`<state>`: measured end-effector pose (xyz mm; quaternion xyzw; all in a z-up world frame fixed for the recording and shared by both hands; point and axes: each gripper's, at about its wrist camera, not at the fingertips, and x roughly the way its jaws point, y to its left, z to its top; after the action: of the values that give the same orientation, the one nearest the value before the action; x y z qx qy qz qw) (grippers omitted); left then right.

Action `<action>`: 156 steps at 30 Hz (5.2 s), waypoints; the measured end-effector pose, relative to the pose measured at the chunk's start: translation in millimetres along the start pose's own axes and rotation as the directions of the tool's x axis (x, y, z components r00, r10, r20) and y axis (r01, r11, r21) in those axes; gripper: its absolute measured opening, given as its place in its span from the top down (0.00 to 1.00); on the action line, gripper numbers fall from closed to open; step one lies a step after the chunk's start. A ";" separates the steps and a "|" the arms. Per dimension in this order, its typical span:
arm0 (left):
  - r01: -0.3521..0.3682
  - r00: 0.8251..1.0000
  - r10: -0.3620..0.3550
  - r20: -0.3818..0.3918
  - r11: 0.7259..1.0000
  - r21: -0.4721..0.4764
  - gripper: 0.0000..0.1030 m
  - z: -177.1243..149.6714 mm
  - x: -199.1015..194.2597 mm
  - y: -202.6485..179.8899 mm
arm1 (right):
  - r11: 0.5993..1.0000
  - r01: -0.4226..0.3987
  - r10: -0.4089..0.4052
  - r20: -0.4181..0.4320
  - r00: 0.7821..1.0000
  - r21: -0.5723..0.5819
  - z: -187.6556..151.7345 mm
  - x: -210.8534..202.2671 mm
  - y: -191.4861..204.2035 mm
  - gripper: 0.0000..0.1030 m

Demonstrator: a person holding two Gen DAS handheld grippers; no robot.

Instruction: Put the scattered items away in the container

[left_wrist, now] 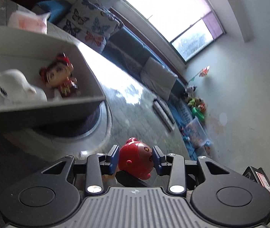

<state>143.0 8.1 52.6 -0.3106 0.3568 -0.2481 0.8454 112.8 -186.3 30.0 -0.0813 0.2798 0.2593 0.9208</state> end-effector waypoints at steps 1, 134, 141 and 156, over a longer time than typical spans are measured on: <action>0.000 1.000 0.001 0.015 1.000 -0.004 0.61 7.6 -3.1 3.4 | 1.000 -0.003 0.003 0.005 1.000 -0.011 5.7 3.2 1.1 0.38; -0.094 0.978 0.103 0.182 0.994 -0.058 0.59 55.9 -62.8 71.3 | 0.960 -0.261 0.268 0.060 0.962 -0.101 77.0 78.0 59.0 0.53; -0.139 0.976 0.150 0.155 0.987 -0.081 0.60 78.5 -37.3 106.7 | 0.960 -0.279 0.280 0.026 0.960 -0.027 83.2 129.2 52.2 0.53; -0.215 0.964 0.219 0.150 0.976 -0.042 0.61 67.0 -40.4 125.3 | 0.949 -0.315 0.313 -0.045 0.949 -0.027 68.1 159.1 62.5 0.52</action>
<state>193.4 142.9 19.8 -0.2985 0.3257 -0.1246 0.8884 225.1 -44.3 -2.4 -0.0566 0.3033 0.4054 0.8605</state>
